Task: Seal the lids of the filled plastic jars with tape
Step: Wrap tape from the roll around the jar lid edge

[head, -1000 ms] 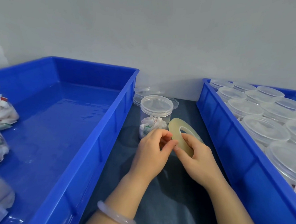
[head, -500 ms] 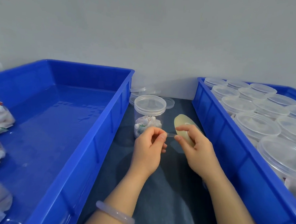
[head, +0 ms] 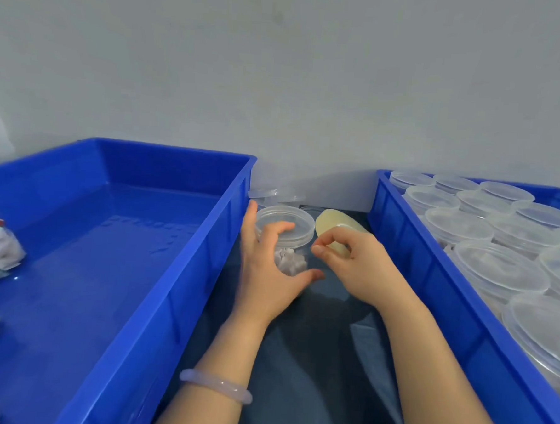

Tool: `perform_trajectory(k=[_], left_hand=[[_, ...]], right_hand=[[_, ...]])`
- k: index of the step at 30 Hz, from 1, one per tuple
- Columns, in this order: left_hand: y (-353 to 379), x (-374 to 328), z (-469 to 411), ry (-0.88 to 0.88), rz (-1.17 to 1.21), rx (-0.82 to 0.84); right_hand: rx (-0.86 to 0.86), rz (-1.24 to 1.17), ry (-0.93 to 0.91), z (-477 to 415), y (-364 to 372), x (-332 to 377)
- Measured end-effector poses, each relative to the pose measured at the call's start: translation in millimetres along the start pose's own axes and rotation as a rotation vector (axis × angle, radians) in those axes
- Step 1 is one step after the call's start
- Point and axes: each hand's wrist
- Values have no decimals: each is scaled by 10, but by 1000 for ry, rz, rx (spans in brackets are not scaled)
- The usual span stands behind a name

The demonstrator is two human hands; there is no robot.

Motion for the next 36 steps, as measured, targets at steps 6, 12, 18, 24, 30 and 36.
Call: perform_trajectory(k=[6,12,18,24,30,36], left_hand=[[66,117,-26,38,21,-102],[50,83,-23,31,22,-106],[-5,7,-42,1,77,-118],[-69,-69,-75,-9,79,-105],[-197,-67,-127,-39,159,-65],[-304,-50,-177,-75,239,8]], right_hand=[[-9,-92,7,-41,43,-41],[-21,-111,4,-67,74,-60],[-75,-31,50,-68,113,-35],[-91,16,76,-48,127,-41],[-88,-4,99,-8,39,-49],[47,-7,19,-3,-123,-102]])
Point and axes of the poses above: each hand's wrist, its own z-axis away from the middle knuckle, its own y-axis out of the palm, x = y × z, and after that the axes turned 9 degrees about z, right-handed
